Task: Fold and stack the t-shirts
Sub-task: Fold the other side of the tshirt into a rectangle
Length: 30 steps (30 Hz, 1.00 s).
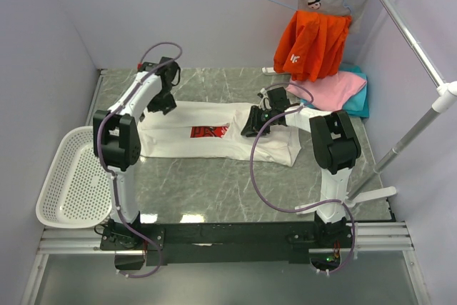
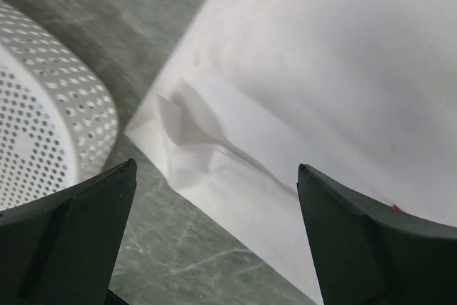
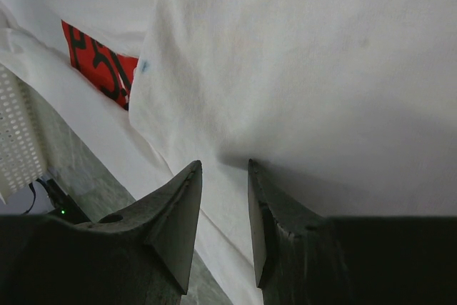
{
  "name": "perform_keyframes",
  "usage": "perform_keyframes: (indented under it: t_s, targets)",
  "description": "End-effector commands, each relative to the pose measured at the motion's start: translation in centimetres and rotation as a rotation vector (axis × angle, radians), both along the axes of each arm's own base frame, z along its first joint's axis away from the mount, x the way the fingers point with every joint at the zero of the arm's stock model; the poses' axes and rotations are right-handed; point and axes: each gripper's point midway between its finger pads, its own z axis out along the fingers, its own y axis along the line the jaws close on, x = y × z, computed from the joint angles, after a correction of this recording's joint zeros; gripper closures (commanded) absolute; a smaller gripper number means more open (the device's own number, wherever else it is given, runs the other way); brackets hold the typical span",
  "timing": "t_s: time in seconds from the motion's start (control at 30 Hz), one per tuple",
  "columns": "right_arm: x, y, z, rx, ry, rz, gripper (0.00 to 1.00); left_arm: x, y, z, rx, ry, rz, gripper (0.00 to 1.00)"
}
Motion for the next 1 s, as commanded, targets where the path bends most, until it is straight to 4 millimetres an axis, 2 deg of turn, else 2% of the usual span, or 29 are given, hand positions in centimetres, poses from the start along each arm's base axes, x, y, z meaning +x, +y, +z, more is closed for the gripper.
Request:
perform_keyframes:
  t_s: [0.0,0.07,0.23,0.3,0.4,0.57,0.67,0.7,0.8,0.9,0.93,0.97]
  targets:
    - [0.7,-0.1,0.8,-0.022,-0.038,0.008,0.60,-1.1,-3.0,-0.3,-0.088,0.015,-0.099,0.00]
    - [0.7,0.0,0.9,-0.023,-0.040,0.008,0.60,-2.1,-3.6,-1.2,-0.125,0.016,-0.118,0.01]
    - [0.8,-0.2,0.8,-0.030,-0.039,0.006,0.60,-2.5,-5.6,-3.3,-0.239,0.007,-0.206,0.01]
    - [0.8,-0.1,0.8,-0.028,-0.039,0.007,0.60,-2.6,-5.5,-4.2,-0.234,0.023,-0.207,0.01]
    - [0.7,-0.2,0.8,-0.032,-0.037,0.005,0.60,-2.8,-4.8,-6.8,-0.196,0.083,-0.188,0.01]
    - [0.7,-0.6,1.0,-0.056,-0.049,-0.002,0.60,-3.7,-3.1,-9.4,-0.161,0.158,-0.110,0.01]
    - [0.9,-1.4,1.5,-0.092,-0.079,-0.039,0.61,-4.9,-1.0,-10.7,-0.161,0.181,-0.027,0.00]
    - [0.8,-1.6,1.6,-0.102,-0.086,-0.048,0.61,-5.5,0.6,-11.2,-0.166,0.189,0.028,0.00]
    - [1.4,-3.2,3.6,-0.162,-0.157,-0.121,0.61,-5.9,2.9,-11.3,-0.144,0.171,0.100,0.00]
    - [2.0,-5.7,4.7,-0.267,-0.221,-0.218,0.60,-5.0,3.6,-9.9,-0.100,0.117,0.118,0.01]
    - [2.1,-6.4,6.1,-0.285,-0.252,-0.254,0.60,-4.4,3.6,-9.3,-0.099,0.087,0.120,0.01]
    - [2.1,-7.0,6.5,-0.307,-0.264,-0.277,0.59,-4.0,3.6,-8.7,-0.103,0.062,0.118,0.01]
